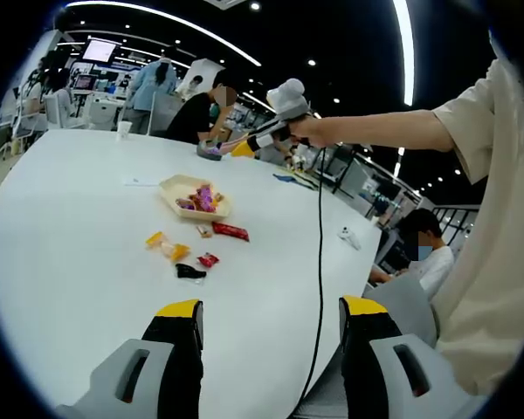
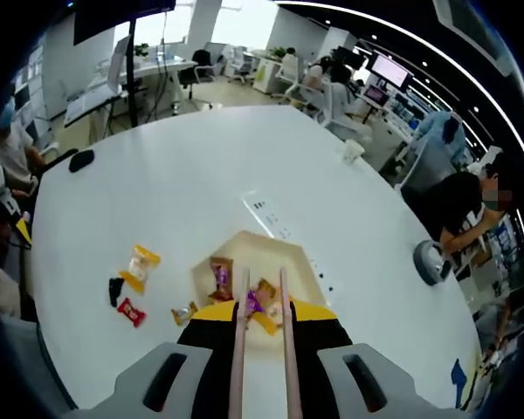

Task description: Place the target food into the container with the food tongs after gripping and lifting it, then release it inside without dropping or visibly crushing the food.

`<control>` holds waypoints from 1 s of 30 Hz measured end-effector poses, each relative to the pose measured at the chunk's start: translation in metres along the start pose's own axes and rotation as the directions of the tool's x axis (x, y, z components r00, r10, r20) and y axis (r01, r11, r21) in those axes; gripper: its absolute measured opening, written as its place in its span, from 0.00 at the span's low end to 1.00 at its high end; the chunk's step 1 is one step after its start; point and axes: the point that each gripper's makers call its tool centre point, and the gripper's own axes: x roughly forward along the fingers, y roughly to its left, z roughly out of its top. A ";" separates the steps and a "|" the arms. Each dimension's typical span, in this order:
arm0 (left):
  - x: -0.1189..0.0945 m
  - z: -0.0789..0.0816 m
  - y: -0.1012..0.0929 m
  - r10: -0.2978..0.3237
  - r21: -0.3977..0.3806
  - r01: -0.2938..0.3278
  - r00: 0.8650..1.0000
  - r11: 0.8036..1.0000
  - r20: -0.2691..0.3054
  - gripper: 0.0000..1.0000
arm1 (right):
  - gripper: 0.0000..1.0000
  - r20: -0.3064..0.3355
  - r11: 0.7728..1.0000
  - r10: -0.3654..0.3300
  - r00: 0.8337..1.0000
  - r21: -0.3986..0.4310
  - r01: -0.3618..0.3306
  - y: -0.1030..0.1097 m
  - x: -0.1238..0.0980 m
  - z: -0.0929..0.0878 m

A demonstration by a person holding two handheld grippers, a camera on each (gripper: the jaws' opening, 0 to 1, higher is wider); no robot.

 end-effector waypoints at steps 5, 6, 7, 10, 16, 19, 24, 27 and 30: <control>0.001 0.000 -0.002 -0.005 0.004 0.005 1.000 1.000 -0.001 0.62 | 0.22 0.002 1.000 0.010 1.000 -0.001 -0.010 0.003 0.000 -0.002; 0.001 0.000 -0.003 -0.006 0.005 0.006 1.000 1.000 -0.001 0.62 | 0.22 -0.001 1.000 0.014 1.000 0.001 -0.014 0.004 0.000 -0.004; 0.001 0.001 -0.003 -0.006 0.005 0.006 1.000 1.000 -0.001 0.62 | 0.22 -0.002 1.000 0.020 1.000 0.006 -0.020 0.004 0.000 -0.005; 0.001 0.000 -0.004 -0.006 0.006 0.006 1.000 1.000 0.000 0.62 | 0.23 -0.003 0.999 0.029 1.000 0.013 -0.029 0.009 -0.002 -0.007; -0.001 0.000 -0.004 -0.003 0.008 0.003 1.000 1.000 -0.001 0.62 | 0.24 -0.014 0.998 0.054 0.998 0.024 -0.054 0.022 0.001 -0.018; -0.002 0.000 -0.004 -0.002 0.007 0.002 1.000 1.000 0.000 0.62 | 0.24 -0.018 0.998 0.064 0.998 0.025 -0.063 0.028 0.001 -0.022; -0.002 0.000 -0.005 -0.003 0.009 0.003 1.000 1.000 -0.001 0.62 | 0.24 -0.027 0.997 0.079 0.997 0.021 -0.078 0.040 0.002 -0.030; -0.001 -0.001 -0.005 -0.005 0.011 0.005 1.000 1.000 -0.004 0.62 | 0.24 -0.032 0.996 0.087 0.996 0.023 -0.087 0.044 0.002 -0.034; -0.001 -0.001 -0.006 -0.007 0.011 0.007 1.000 1.000 -0.006 0.62 | 0.24 -0.038 0.995 0.092 0.995 0.027 -0.091 0.049 0.002 -0.040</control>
